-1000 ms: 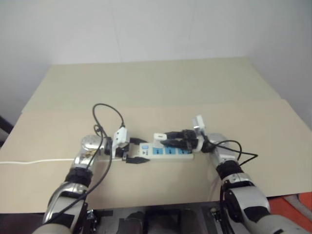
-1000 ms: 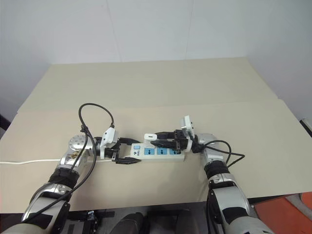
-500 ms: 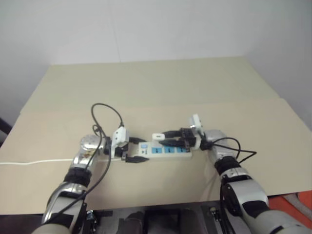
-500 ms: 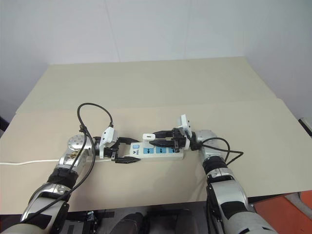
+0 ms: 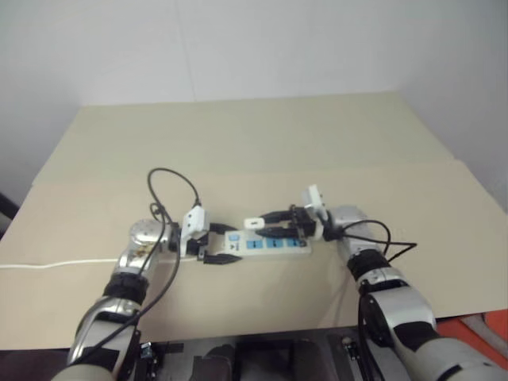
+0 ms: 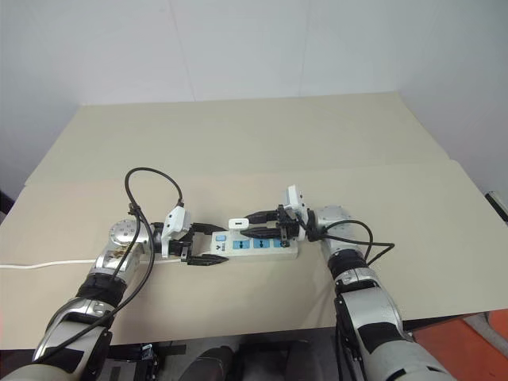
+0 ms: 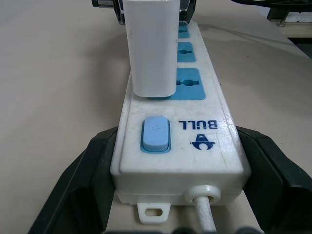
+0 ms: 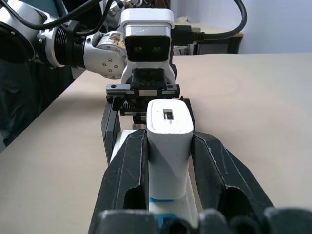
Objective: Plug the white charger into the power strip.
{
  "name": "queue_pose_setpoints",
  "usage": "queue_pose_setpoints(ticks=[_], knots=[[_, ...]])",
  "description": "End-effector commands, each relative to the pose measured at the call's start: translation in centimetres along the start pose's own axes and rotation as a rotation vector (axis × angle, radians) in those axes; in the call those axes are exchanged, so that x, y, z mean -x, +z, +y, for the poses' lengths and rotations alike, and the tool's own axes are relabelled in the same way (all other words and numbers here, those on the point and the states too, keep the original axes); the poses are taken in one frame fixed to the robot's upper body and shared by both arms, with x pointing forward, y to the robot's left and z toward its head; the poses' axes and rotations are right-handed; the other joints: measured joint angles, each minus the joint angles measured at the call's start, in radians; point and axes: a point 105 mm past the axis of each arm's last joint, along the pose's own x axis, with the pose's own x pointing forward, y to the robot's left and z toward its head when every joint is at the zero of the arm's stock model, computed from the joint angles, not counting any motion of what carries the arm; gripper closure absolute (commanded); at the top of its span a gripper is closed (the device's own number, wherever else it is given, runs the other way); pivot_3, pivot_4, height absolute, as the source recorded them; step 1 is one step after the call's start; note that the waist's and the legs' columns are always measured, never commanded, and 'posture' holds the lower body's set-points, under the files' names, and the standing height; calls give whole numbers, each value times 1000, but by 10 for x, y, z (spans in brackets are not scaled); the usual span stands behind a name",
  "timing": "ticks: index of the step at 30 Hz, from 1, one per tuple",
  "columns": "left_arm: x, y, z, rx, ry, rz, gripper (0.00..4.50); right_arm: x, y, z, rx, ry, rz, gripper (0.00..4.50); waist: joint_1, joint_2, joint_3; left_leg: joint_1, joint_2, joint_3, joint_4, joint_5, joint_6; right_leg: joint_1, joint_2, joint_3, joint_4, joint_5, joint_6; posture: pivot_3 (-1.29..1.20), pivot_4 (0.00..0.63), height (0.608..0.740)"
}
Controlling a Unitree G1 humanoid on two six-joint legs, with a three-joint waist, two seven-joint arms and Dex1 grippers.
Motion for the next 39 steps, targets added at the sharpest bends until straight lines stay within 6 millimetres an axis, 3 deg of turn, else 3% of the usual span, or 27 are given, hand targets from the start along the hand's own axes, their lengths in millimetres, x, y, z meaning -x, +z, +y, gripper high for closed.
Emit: queue_pose_setpoints(ticks=[1, 10, 37, 39], knots=[[-5, 9, -4, -41, -44, -19, 1240, 4, -3, -1, 11, 10, 51, 3404, 0, 0, 0, 0, 0, 0, 0, 0, 0, 0, 0, 0, 0, 0, 0, 0, 150, 740], [-5, 9, -5, -38, -44, -22, 1240, 8, -16, 5, -6, -4, 77, 3404, 0, 0, 0, 3, 0, 0, 0, 0, 0, 0, 0, 0, 0, 0, 0, 0, 150, 740], [-5, 9, -6, -37, -45, -23, 1240, 7, -23, 8, 33, 23, 132, 3404, 0, 1, 0, 7, 1, 0, -1, -2, 1, 1, 1, 1, -1, 0, 0, 0, 150, 740], [-5, 9, -6, -38, -45, -23, 1240, 6, -21, 6, 29, 13, 124, 2672, 1, 1, 0, 7, 1, 0, -1, -2, 1, 1, 1, 1, -1, 0, 0, 0, 150, 740]])
